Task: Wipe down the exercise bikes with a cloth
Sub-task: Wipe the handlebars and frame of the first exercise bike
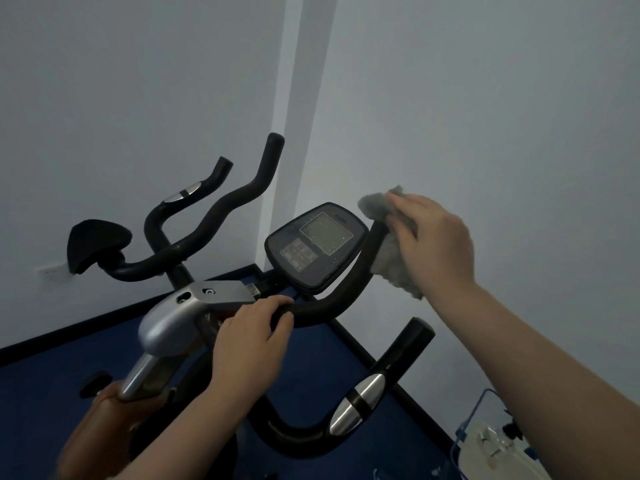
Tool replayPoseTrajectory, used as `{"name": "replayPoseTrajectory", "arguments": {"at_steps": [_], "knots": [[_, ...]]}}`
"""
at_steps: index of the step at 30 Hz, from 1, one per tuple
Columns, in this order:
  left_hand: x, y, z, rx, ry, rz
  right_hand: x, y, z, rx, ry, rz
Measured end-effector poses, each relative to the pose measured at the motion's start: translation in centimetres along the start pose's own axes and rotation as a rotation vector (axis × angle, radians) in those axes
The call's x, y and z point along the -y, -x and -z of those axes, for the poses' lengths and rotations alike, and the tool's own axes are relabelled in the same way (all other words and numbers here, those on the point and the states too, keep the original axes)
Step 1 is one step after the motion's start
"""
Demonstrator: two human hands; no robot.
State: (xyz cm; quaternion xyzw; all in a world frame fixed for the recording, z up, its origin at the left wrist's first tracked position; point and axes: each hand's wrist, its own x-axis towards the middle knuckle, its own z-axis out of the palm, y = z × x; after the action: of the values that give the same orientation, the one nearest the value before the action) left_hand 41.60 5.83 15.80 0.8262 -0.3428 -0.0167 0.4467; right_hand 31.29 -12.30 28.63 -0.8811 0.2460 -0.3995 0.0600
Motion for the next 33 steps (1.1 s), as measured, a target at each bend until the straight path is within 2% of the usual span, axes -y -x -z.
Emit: {"name": "replayPoseTrajectory", "arguments": {"at_steps": [2, 4, 6, 7, 8, 11, 13, 15, 16, 19, 21, 25, 30, 33], "knots": [[0.1, 0.0, 0.0, -0.032, 0.086, 0.051, -1.3, 1.2, 0.4, -0.031, 0.076, -0.125], [0.2, 0.1, 0.5, -0.117, 0.403, 0.176, -2.2, 2.7, 0.8, 0.019, 0.144, -0.2], [0.5, 0.4, 1.8, -0.256, 0.706, 0.283, -0.7, 4.0, 0.1, 0.023, 0.051, -0.13], [0.8, 0.6, 2.4, -0.31, 0.762, 0.293, 0.6, 4.4, -0.8, 0.02, 0.008, -0.059], [1.1, 1.1, 3.0, -0.338, 0.763, 0.277, 2.0, 4.8, -2.0, 0.042, -0.013, 0.006], [1.9, 3.1, 4.5, -0.331, 0.619, 0.169, 6.0, 6.9, -6.3, 0.29, 0.128, 0.098], [2.8, 4.6, 4.9, -0.344, 0.436, 0.111, 7.2, 8.9, -8.2, 0.296, 0.209, 0.046], [3.9, 5.9, 4.9, -0.379, 0.277, 0.1, 8.3, 10.2, -9.2, 0.245, 0.143, 0.017], [4.4, 6.4, 4.9, -0.394, 0.224, 0.105, 9.2, 10.7, -9.6, 0.269, 0.088, 0.058], [5.8, 7.4, 4.8, -0.394, 0.115, 0.131, 11.2, 10.7, -9.9, 0.551, -0.106, 0.279], [6.4, 7.4, 4.8, -0.357, 0.054, 0.155, 11.1, 9.2, -9.2, 0.672, -0.072, 0.379], [6.9, 7.4, 4.6, -0.288, 0.071, 0.232, 10.9, 6.7, -8.5, 0.762, -0.094, 0.27], [7.2, 7.7, 4.7, -0.259, 0.1, 0.173, 13.4, 5.7, -11.7, 0.954, -0.203, 0.132], [7.4, 7.9, 4.6, -0.258, 0.114, 0.174, 13.8, 6.0, -13.4, 0.844, -0.123, 0.096]]}}
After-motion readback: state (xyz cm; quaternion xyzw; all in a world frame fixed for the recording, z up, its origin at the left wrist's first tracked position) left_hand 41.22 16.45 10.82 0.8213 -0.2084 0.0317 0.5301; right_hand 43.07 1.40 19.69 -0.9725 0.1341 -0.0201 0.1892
